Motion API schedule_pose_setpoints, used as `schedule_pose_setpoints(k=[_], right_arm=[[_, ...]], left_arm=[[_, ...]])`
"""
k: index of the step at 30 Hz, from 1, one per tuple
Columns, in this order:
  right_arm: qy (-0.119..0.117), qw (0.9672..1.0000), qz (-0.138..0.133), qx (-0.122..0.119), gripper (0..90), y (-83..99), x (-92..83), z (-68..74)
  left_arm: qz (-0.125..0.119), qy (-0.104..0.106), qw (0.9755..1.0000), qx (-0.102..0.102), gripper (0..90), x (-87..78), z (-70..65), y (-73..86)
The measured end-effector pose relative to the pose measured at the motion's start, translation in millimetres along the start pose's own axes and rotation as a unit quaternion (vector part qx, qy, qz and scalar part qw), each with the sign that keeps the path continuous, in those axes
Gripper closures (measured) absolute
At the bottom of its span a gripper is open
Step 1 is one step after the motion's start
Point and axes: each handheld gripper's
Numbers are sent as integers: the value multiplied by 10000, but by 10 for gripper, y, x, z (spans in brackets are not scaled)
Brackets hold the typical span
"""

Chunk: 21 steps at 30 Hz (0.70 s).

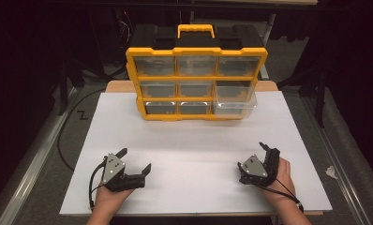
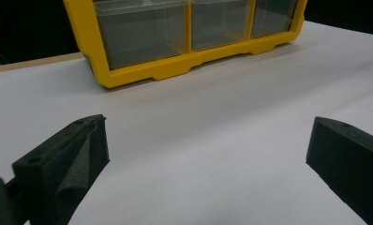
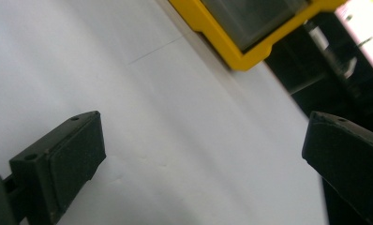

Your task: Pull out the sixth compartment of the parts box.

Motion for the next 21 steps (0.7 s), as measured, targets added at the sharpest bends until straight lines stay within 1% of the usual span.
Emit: schedule_pose_setpoints(k=[1, 2, 4, 6, 9, 13, 14, 15, 16, 17, 18, 19, 20, 21], right_arm=[[-72, 9996, 9, 270, 10, 14, -4, -6], [-108, 9991, -2, 411, 10, 26, -10, -24], [-232, 9965, -25, 805, 10, 50, -27, -49], [-330, 9922, -110, 1199, 10, 73, -44, -79], [-462, 9837, -269, 1717, 10, 99, -71, -112], [-552, 9701, -518, 2305, 10, 122, -122, -165], [-594, 9626, -630, 2567, 10, 139, -160, -197], [-594, 9626, -630, 2567, 10, 139, -160, -197], [-608, 9593, -692, 2669, 10, 151, -177, -211], [-646, 9546, -730, 2816, 10, 161, -195, -219], [-671, 9506, -772, 2930, 10, 172, -209, -233], [-689, 9458, -846, 3060, 10, 185, -223, -247], [-753, 9344, -969, 3343, 10, 202, -246, -273], [-753, 9344, -969, 3343, 10, 202, -246, -273]], left_arm=[[-1, -3, 10000, -3, 2, -1, 3, -2], [-7, -7, 10000, -13, 2, -2, 5, -3], [-18, -7, 10000, -31, 2, -3, 9, -5], [-32, -9, 10000, -39, 2, -3, 13, -7], [-30, -9, 10000, -59, 2, -6, 16, -8], [-29, -2, 10000, -78, 2, -8, 15, -9], [-34, -4, 10000, -91, 2, -9, 16, -9], [-37, -2, 9999, -109, 2, -10, 19, -9], [-43, -1, 9999, -129, 2, -10, 21, -10], [-54, 0, 9999, -143, 2, -10, 25, -10], [-63, 0, 9998, -183, 2, -10, 28, -10], [-67, 18, 9997, -224, 2, -14, 35, -11], [-102, 34, 9994, -322, 2, -18, 44, -12], [-144, 38, 9991, -406, 2, -24, 53, -14]])
Point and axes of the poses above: each handheld gripper's, and its own axes: x roughly forward along the jaws, y roughly out of its underside, z roughly to its left, and after that the axes turned 5 degrees about -z, right-handed
